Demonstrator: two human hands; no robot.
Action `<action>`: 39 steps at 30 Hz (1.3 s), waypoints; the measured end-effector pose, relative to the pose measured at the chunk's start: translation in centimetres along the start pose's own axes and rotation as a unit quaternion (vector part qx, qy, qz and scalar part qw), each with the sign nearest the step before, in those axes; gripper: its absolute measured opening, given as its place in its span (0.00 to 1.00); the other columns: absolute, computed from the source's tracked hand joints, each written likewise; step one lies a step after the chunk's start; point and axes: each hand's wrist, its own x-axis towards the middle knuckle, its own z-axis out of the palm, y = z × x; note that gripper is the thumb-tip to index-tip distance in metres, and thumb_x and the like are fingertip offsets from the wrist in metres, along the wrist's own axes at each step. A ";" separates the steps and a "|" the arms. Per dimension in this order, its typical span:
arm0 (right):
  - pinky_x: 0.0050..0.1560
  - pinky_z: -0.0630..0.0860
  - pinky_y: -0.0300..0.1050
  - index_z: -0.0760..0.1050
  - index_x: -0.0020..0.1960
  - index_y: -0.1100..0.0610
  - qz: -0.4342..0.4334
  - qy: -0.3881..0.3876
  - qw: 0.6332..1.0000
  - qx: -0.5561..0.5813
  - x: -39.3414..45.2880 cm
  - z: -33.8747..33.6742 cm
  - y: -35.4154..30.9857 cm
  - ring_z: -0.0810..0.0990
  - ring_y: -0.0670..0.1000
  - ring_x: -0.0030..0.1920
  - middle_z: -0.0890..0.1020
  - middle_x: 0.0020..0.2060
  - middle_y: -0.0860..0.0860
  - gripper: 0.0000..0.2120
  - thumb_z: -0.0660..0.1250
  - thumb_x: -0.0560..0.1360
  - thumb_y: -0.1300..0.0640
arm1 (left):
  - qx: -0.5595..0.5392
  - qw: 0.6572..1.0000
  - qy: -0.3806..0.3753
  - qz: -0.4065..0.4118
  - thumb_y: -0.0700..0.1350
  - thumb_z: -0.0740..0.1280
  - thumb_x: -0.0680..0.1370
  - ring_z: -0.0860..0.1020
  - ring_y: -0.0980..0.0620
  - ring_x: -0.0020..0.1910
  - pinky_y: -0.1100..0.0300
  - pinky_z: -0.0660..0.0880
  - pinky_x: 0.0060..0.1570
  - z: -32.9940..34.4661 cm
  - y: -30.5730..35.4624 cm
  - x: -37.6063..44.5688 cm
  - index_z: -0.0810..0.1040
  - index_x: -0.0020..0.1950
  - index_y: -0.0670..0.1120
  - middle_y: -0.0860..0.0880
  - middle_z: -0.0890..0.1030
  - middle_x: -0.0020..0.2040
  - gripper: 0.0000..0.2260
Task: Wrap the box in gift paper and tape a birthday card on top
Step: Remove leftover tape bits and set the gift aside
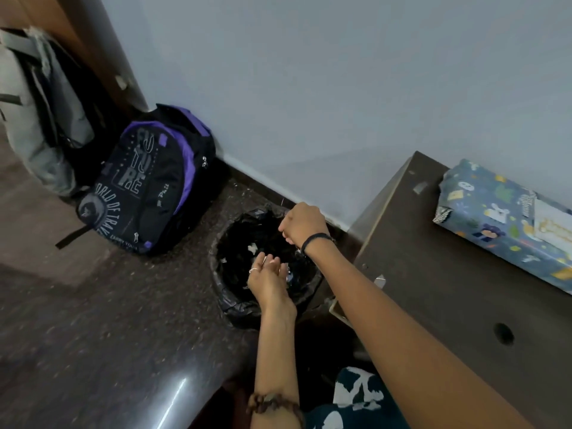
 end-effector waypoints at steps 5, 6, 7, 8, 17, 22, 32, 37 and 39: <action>0.47 0.80 0.56 0.79 0.46 0.66 -0.005 -0.013 1.000 -0.008 -0.3 1.0 0.1 0.82 0.62 0.45 0.83 0.43 0.61 0.09 0.60 0.74 0.66 | 0.007 1.000 -0.012 -0.011 0.33 0.54 0.81 0.72 0.53 0.51 0.59 0.69 0.62 -0.4 -0.6 0.7 0.57 0.75 0.38 0.44 0.73 0.60 0.22; 0.47 0.80 0.56 0.79 0.45 0.65 -0.004 -0.014 1.000 -0.003 -0.4 1.1 -0.1 0.82 0.62 0.45 0.83 0.43 0.61 0.09 0.60 0.74 0.65 | 0.013 1.000 -0.019 -0.010 0.33 0.54 0.81 0.72 0.52 0.53 0.59 0.69 0.62 -0.4 -0.6 0.6 0.57 0.75 0.38 0.44 0.72 0.62 0.22; 0.46 0.81 0.56 0.79 0.45 0.65 -0.003 -0.013 1.000 0.005 -0.5 1.0 -0.3 0.82 0.61 0.44 0.83 0.43 0.61 0.09 0.60 0.74 0.65 | 0.021 0.999 -0.026 -0.007 0.33 0.56 0.80 0.72 0.51 0.56 0.59 0.70 0.61 -0.4 -0.6 0.5 0.59 0.74 0.38 0.44 0.72 0.60 0.21; 0.45 0.81 0.56 0.79 0.44 0.65 -0.004 -0.009 1.000 0.013 -0.8 0.8 -0.6 0.82 0.61 0.43 0.83 0.41 0.61 0.09 0.60 0.74 0.65 | 0.028 0.999 -0.034 -0.003 0.33 0.57 0.80 0.74 0.50 0.56 0.58 0.72 0.59 -0.3 -0.3 0.2 0.63 0.72 0.37 0.45 0.74 0.57 0.19; 0.39 0.78 0.38 0.80 0.41 0.53 -0.088 0.089 0.982 0.144 -8.7 -5.9 -1.5 0.78 0.44 0.32 0.80 0.33 0.46 0.10 0.63 0.72 0.65 | 0.078 0.979 -0.158 0.105 0.35 0.58 0.79 0.78 0.58 0.32 0.68 0.76 0.31 2.1 2.8 -6.3 0.74 0.55 0.37 0.45 0.80 0.39 0.08; 0.46 0.79 0.40 0.80 0.42 0.51 -0.064 0.195 0.955 0.212 -12.6 -10.2 4.3 0.80 0.46 0.41 0.82 0.40 0.50 0.11 0.65 0.72 0.66 | 0.372 0.863 -0.235 0.249 0.40 0.64 0.77 0.80 0.59 0.40 0.67 0.74 0.38 2.6 1.1 -10.0 0.77 0.51 0.47 0.51 0.81 0.42 0.05; 0.48 0.70 0.36 0.80 0.55 0.51 -0.100 0.170 0.979 0.058 -16.3 -8.7 10.2 0.73 0.45 0.48 0.75 0.48 0.48 0.11 0.68 0.74 0.57 | 0.601 0.676 -0.206 0.374 0.39 0.67 0.76 0.74 0.52 0.60 0.64 0.67 0.56 -1.0 -0.8 -11.1 0.76 0.63 0.48 0.50 0.75 0.61 0.15; 0.44 0.68 0.41 0.80 0.44 0.52 -0.114 0.191 0.975 0.031 -17.1 -8.0 10.1 0.71 0.45 0.47 0.73 0.44 0.47 0.04 0.67 0.74 0.55 | 0.590 0.696 -0.206 0.354 0.38 0.68 0.75 0.77 0.53 0.55 0.66 0.69 0.50 -1.1 0.1 -11.2 0.78 0.60 0.47 0.50 0.78 0.58 0.14; 0.46 0.69 0.41 0.77 0.42 0.53 -0.113 0.188 0.973 0.069 -17.3 -8.0 10.2 0.72 0.45 0.46 0.74 0.43 0.47 0.04 0.66 0.75 0.56 | 0.593 0.689 -0.176 0.377 0.39 0.68 0.75 0.77 0.54 0.52 0.66 0.68 0.47 -1.2 0.2 -11.7 0.79 0.57 0.47 0.50 0.78 0.56 0.12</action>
